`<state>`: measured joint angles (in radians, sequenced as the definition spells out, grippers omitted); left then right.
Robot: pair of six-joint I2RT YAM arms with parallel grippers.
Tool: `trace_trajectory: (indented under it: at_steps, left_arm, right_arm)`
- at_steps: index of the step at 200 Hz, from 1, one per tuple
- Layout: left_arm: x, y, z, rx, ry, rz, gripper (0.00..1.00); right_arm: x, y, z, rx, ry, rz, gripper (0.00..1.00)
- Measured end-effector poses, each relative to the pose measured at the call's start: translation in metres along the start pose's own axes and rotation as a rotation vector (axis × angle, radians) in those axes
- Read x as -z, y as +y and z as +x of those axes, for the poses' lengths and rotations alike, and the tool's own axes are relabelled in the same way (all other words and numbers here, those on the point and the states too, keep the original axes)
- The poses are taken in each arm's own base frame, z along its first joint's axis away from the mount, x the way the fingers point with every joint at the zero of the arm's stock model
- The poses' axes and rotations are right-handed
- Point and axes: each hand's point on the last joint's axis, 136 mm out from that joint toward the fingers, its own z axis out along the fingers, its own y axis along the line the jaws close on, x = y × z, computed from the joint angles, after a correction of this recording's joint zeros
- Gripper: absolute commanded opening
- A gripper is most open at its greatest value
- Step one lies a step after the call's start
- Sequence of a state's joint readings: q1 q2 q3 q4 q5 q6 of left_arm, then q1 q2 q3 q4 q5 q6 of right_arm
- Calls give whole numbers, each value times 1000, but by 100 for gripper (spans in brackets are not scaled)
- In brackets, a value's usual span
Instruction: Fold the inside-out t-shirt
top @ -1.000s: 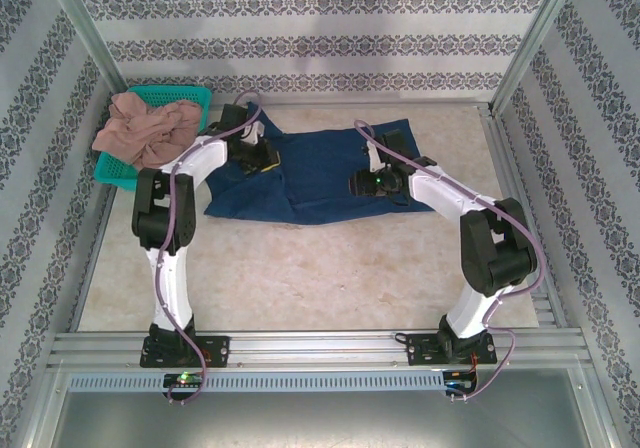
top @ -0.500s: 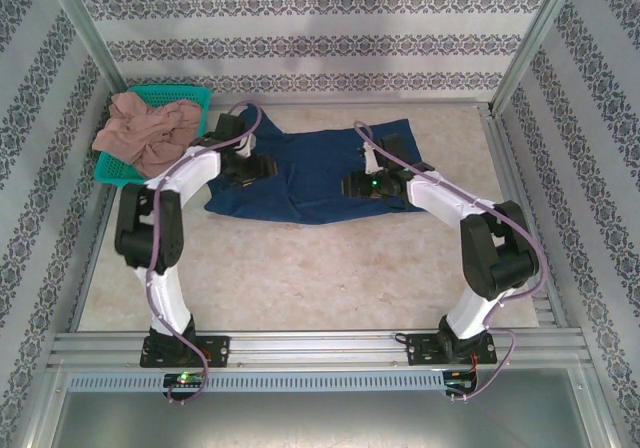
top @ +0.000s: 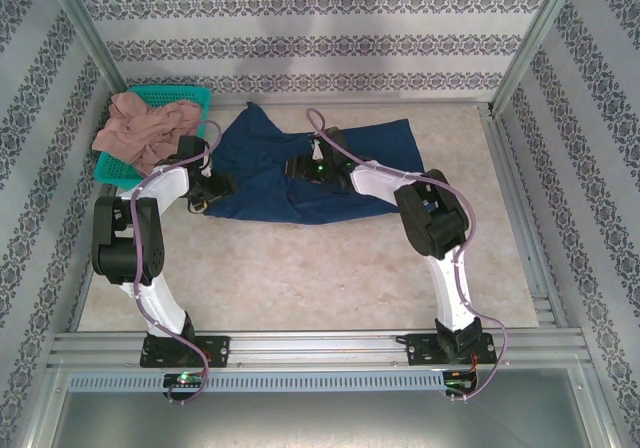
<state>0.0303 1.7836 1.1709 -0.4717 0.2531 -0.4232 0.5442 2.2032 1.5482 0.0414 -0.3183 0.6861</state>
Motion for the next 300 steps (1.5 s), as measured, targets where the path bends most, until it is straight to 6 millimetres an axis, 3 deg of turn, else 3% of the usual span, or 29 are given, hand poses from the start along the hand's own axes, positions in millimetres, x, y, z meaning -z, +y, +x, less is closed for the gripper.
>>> trace_trajectory:
  at_steps: [54, 84, 115, 140, 186, 213, 256, 300]
  left_arm:
    - [-2, 7, 2, -2, -23, -19, 70]
    - [-2, 14, 14, 4, -21, -35, 70]
    - [12, 17, 19, 3, -55, -41, 71]
    - [32, 18, 14, -3, -122, -46, 71]
    - [46, 22, 16, 2, -183, -55, 71]
    - [42, 23, 21, 0, -176, -45, 71]
    - [30, 16, 16, -15, -165, -9, 70]
    - [-3, 5, -6, -54, -111, 6, 66]
  right_arm:
    - [-29, -3, -12, -42, -16, 20, 25]
    - [-35, -3, -14, -37, -8, 27, 0]
    - [-32, 1, -14, -12, 8, 23, 0]
    - [-16, 14, -12, 38, 35, 3, 0]
    - [46, 87, -14, 191, 34, -151, 0]
    - [63, 116, -4, 267, 48, -216, 0]
    - [61, 112, 14, 295, 104, -217, 0]
    - [61, 107, 16, 302, 119, -203, 0]
